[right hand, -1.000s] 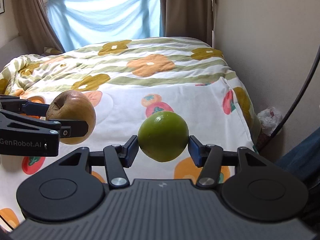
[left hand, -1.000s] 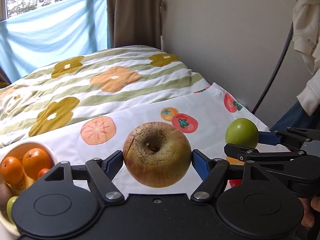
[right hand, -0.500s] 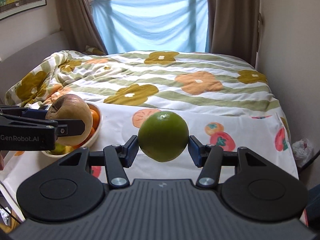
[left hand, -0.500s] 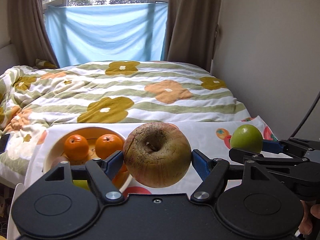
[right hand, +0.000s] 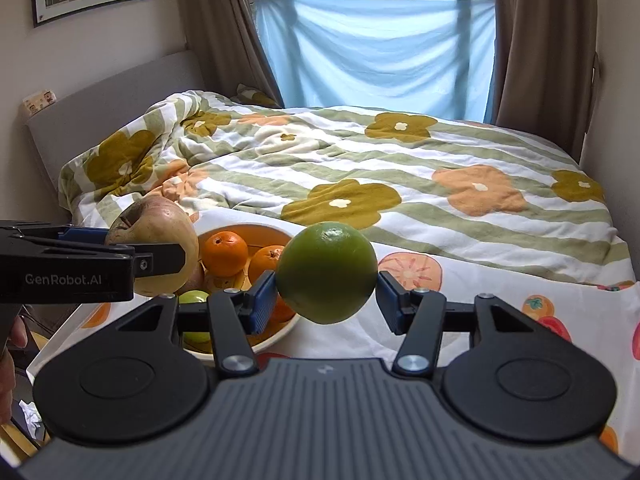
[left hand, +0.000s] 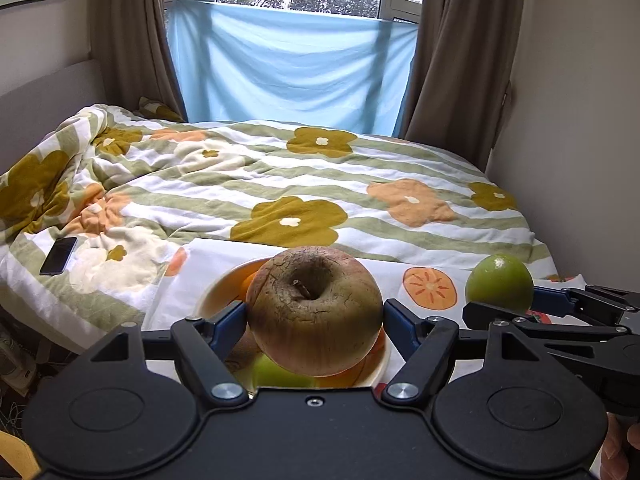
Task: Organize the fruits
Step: 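Carry the large apple in the left tool to the bowl while the right tool carries the green apple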
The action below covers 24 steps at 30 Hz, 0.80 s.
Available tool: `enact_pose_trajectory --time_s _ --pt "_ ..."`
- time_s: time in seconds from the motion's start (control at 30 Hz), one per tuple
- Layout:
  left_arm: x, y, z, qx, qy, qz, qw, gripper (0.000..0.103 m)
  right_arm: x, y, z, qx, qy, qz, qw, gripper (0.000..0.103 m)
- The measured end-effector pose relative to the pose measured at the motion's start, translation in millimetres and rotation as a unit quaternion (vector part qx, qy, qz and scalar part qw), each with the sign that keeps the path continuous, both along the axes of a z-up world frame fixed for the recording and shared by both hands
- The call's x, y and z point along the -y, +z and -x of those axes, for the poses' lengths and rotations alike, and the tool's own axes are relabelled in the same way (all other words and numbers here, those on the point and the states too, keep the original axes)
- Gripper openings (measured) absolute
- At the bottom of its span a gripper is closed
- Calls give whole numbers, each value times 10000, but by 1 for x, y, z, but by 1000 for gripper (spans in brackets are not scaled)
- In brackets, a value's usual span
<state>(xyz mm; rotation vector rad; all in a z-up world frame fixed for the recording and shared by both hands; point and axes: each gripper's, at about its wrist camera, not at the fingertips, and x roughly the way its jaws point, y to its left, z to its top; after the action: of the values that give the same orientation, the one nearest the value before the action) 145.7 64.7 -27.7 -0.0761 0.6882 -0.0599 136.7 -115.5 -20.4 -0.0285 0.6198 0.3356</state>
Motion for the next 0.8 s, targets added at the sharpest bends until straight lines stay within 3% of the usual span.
enact_pose_trajectory --time_s 0.2,0.57,0.8 --pt "-23 -10 -23 -95 3 -103 9999 78 -24 -3 -14 -33 21 31 10000 69" --pt "-23 -51 -63 -477 -753 -475 9949 78 -43 -16 -43 -171 -276 79 9994 69" --pt "-23 -60 -75 -631 -971 -367 9926 78 -47 -22 -55 -249 -418 121 9987 69"
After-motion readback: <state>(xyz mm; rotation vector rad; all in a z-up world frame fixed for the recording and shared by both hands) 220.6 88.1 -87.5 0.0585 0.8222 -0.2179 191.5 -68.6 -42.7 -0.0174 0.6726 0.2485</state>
